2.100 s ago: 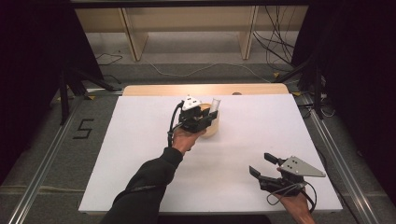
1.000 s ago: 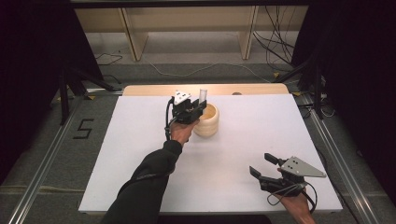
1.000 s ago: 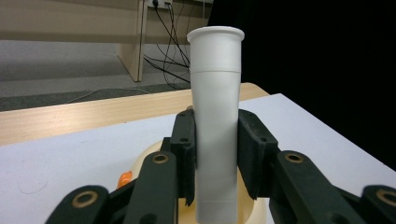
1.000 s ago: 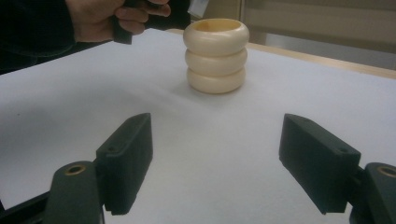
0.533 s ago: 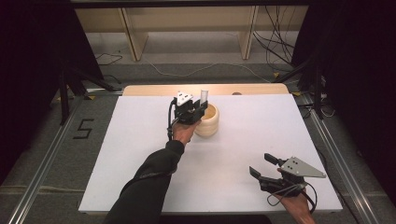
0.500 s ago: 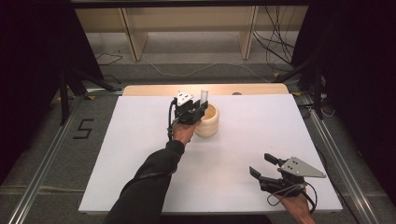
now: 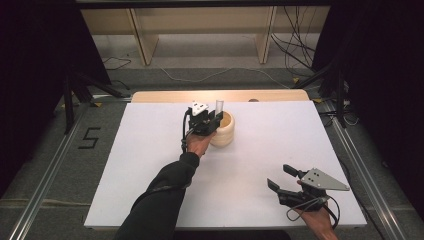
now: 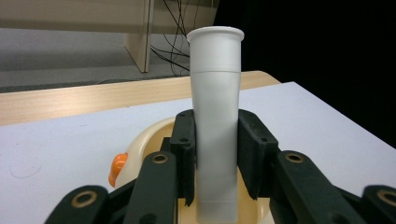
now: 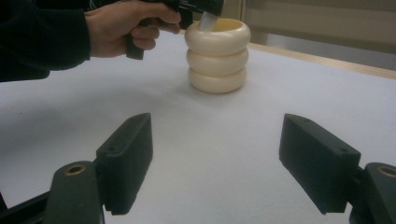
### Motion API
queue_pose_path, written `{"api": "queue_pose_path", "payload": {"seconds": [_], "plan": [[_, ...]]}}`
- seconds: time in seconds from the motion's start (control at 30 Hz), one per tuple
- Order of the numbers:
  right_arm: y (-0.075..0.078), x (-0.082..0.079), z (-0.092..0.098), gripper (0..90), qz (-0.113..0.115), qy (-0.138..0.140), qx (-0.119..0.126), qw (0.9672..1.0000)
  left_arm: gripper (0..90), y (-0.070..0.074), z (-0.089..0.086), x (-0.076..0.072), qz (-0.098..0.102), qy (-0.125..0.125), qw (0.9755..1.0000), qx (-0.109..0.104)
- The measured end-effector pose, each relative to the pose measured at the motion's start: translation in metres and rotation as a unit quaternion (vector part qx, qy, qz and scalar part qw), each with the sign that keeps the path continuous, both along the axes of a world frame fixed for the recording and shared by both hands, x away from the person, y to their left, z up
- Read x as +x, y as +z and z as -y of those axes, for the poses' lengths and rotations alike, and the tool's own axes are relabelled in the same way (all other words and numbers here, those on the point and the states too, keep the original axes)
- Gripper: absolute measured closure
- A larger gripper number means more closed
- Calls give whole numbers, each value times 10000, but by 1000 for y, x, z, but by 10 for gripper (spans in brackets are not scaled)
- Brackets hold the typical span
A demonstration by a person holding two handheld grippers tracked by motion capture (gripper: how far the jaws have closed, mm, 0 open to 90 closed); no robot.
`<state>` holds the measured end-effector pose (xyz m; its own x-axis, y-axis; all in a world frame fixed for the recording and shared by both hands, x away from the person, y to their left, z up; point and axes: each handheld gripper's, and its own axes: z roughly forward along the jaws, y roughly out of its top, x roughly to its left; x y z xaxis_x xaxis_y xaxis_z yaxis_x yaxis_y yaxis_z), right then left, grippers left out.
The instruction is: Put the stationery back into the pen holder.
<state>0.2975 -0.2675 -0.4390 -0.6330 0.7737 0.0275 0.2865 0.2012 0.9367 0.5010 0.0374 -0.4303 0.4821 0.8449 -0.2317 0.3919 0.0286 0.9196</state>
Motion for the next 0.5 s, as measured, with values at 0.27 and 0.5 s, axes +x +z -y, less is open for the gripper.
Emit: {"api": "queue_pose_path", "payload": {"seconds": [0.27,0.5], "plan": [[0,0,1,266,-11,-4,-1,10000,693,-3,2,1,-119,-19,9999,62],[0,-1,1,266,-34,-10,-7,10000,518,3,3,-1,-235,-1,9997,32]]}}
